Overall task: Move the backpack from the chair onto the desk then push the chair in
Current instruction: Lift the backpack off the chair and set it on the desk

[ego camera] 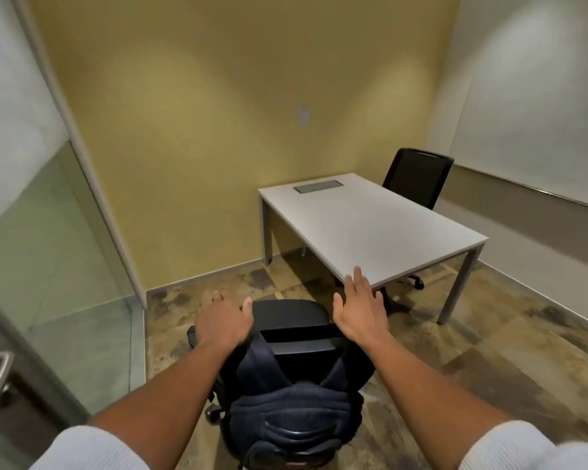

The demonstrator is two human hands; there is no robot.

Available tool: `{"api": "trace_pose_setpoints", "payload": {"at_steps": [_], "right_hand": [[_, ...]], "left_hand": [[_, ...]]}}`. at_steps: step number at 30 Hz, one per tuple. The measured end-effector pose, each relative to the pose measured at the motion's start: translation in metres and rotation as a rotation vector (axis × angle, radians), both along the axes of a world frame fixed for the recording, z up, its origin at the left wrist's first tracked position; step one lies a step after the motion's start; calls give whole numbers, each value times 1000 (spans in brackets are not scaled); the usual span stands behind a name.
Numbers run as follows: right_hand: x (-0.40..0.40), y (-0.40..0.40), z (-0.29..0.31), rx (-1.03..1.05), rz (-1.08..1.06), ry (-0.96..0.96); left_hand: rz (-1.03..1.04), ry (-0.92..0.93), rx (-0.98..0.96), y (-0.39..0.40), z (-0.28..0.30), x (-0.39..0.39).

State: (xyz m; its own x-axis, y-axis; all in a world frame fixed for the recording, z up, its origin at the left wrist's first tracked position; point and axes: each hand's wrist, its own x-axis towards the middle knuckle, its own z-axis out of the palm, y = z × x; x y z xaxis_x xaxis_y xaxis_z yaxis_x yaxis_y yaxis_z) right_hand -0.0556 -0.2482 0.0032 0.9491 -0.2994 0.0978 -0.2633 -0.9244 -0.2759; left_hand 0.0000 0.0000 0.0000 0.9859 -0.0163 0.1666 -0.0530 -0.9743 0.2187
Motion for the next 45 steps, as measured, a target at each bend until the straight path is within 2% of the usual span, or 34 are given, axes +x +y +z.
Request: {"api": "trace_pose_setpoints", "payload": {"at_steps": [4, 11, 18, 22, 27, 31, 34, 39, 45], "right_hand": [[-11, -5, -20, -26, -86, 109], [-13, -3, -21, 91, -250, 121], [-8, -5, -23, 288, -464, 165], [-2, -8, -21, 400, -543, 151], [4, -17, -17, 581, -682, 48], [1, -19, -15, 899, -831, -103], [-5, -11, -16, 1068, -881, -222], [-22, 7, -13, 1060, -988, -378], [-63, 17, -6, 867, -956, -523]], "left_hand": [[98, 174, -7, 3, -9, -7], [157, 249, 6, 3, -13, 0], [175, 450, -166, 1, -17, 2], [284, 481, -442, -1, -20, 5], [505, 442, -825, 0, -19, 10], [659, 384, -1130, 8, -23, 19], [761, 296, -1249, 16, -19, 15], [816, 222, -1402, 24, -13, -1], [782, 284, -1389, 25, -4, -27]]}}
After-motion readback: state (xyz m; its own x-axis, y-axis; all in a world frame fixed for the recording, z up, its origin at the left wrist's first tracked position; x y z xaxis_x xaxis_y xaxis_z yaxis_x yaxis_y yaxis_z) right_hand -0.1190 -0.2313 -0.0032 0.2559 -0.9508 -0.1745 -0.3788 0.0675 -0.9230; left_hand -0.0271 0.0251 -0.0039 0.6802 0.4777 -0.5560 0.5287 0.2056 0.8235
